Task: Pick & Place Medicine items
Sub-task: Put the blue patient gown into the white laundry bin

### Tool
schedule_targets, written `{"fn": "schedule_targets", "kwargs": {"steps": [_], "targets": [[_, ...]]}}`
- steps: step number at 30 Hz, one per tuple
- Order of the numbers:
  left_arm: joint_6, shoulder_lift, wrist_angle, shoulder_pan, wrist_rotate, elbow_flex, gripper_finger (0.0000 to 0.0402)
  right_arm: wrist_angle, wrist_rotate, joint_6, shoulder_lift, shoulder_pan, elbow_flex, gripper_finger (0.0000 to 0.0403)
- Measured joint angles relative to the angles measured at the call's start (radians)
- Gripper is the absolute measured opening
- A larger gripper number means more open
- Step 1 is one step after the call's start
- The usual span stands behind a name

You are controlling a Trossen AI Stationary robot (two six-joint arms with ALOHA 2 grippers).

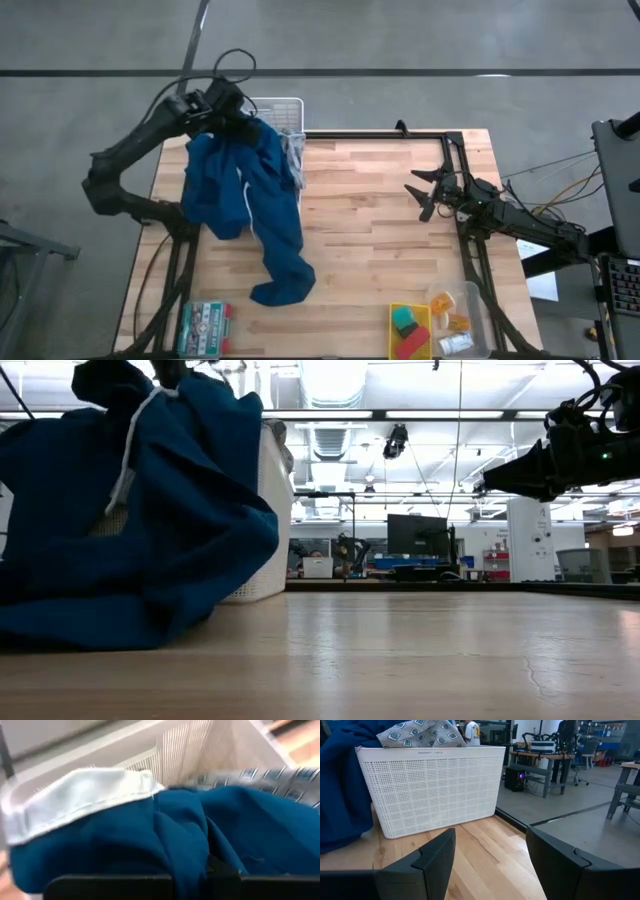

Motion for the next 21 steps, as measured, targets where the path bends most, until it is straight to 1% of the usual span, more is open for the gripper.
{"fn": "schedule_targets", "kwargs": {"steps": [3,8,15,21], "targets": [[-0.011,0.006,0.005,0.023,0.043,-0.047,0.0013,0.0,0.0,0.0,0.0,0.0,0.0,0.0238],[0.012,0.006,0.088,0.043,0.067,-0.129,0.0013,0.0,0.0,0.0,0.0,0.0,0.0,0.0238],[0.032,0.006,0.236,0.057,0.07,-0.243,0.0013,0.0,0.0,0.0,0.0,0.0,0.0,0.0238],[0.032,0.007,0.297,0.067,0.071,-0.327,0.0013,0.0,0.0,0.0,0.0,0.0,0.0,0.0238]]}}
